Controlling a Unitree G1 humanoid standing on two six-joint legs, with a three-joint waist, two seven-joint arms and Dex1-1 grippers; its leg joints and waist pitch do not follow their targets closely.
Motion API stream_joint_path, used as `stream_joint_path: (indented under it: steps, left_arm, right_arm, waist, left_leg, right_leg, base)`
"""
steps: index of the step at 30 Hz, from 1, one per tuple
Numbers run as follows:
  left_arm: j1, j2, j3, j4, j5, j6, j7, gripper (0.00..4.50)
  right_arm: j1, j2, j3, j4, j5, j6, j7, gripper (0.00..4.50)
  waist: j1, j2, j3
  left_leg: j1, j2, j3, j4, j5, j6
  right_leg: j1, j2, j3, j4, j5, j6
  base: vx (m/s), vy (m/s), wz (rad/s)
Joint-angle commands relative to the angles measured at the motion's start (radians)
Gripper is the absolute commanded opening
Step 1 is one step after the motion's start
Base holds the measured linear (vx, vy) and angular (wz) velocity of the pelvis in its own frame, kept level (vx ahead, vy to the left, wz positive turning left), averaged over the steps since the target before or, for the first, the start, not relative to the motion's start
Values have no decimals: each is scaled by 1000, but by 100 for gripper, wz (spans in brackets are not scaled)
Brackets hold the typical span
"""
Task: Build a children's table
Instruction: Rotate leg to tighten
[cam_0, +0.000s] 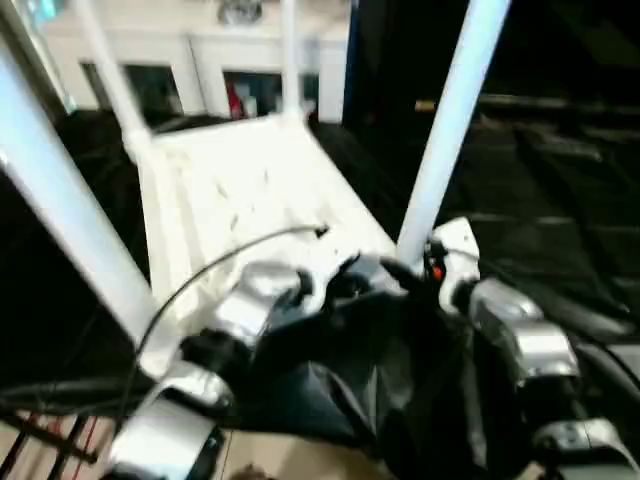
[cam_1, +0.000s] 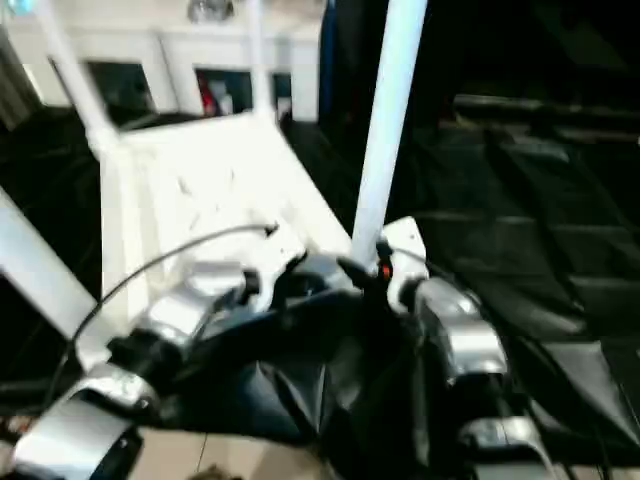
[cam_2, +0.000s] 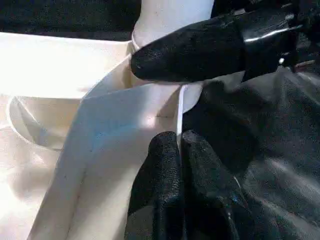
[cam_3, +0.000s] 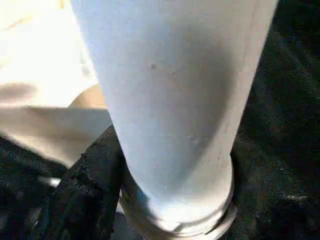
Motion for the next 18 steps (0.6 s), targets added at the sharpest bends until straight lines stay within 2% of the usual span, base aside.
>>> stream_joint_path:
  steps: [1, 3, 4, 5, 6, 7, 8, 9, 12, 13, 18]
  left_arm:
    - [-65, -91, -5, 9, -15, -48, 37, 0]
    - [-74, -97, -5, 26, -13, -59, 34, 0]
    - [-69, -89, -9, 21, -14, -64, 18, 0]
    - [-67, -84, -12, 23, -13, -71, 8, 0]
    - [-61, -73, -14, 15, -15, -73, -10, 0]
    - [-52, -62, -18, 4, -18, -77, -33, 0]
    - [-52, -62, -18, 4, -18, -77, -33, 0]
    - [-36, -42, -24, -20, -24, -77, -72, 0]
    - [-14, -6, -31, -52, -32, -96, -141, 0]
    - [-3, 7, -35, -69, -38, -104, -170, 0]
    - [43, 57, -53, -147, -74, -114, -314, 0]
  right_arm:
    - [2, 100, 70, 63, -6, 22, -12, 305]
    - [-4, 114, 65, 64, -1, 17, -9, 340]
    - [-1, 103, 79, 50, -5, 7, 15, 345]
    - [1, 97, 88, 42, -10, -1, 29, 345]
    - [7, 79, 104, 23, -14, -11, 66, 345]
    - [16, 59, 120, 3, -16, -19, 107, 345]
    - [16, 59, 120, 3, -16, -19, 107, 345]
    - [32, 21, 144, -35, -11, -27, 176, 345]
    - [55, -46, 160, -88, 8, -34, 300, 345]
    - [61, -69, 164, -104, 15, -33, 337, 345]
    - [84, -158, 187, -142, 17, -57, 474, 345]
  waist:
    - [-3, -8, -61]
    - [-2, -9, -63]
    - [-1, -9, -64]
    - [-1, -14, -65]
    - [2, -12, -66]
    - [2, -19, -65]
    - [6, -17, -65]
    - [7, -17, -65]
    - [12, -19, -64]
    - [12, -17, -63]
    - [11, -13, -61]
  left_leg:
    - [11, 47, -22, -80, -274, 14]
    - [9, 47, -21, -80, -271, 21]
    - [9, 48, -21, -79, -265, 25]
    - [6, 49, -20, -79, -247, 34]
    - [6, 49, -19, -77, -227, 41]
    - [5, 48, -16, -76, -217, 52]
    - [5, 47, -16, -75, -212, 56]
    - [4, 48, -15, -74, -206, 65]
    - [3, 52, -16, -73, -206, 80]
    - [3, 54, -16, -75, -209, 83]
    - [7, 59, -17, -78, -249, 68]
  right_leg:
    - [40, -70, 45, -87, -418, -135]
    - [45, -72, 46, -83, -384, -148]
    - [46, -72, 47, -80, -364, -154]
    - [48, -71, 49, -75, -324, -166]
    - [49, -71, 49, -70, -290, -178]
    - [50, -72, 50, -70, -278, -185]
    - [53, -73, 49, -69, -280, -185]
    - [53, -74, 49, -70, -286, -184]
    - [56, -75, 48, -70, -299, -180]
    - [53, -75, 50, -69, -301, -181]
    - [48, -76, 49, -73, -343, -189]
  base:
    - [0, 0, 0]
    - [0, 0, 0]
    - [0, 0, 0]
    - [0, 0, 0]
    - [0, 0, 0]
    - [0, 0, 0]
    - [0, 0, 0]
    - [0, 0, 0]
    - [0, 0, 0]
    - [0, 0, 0]
    - [0, 0, 0]
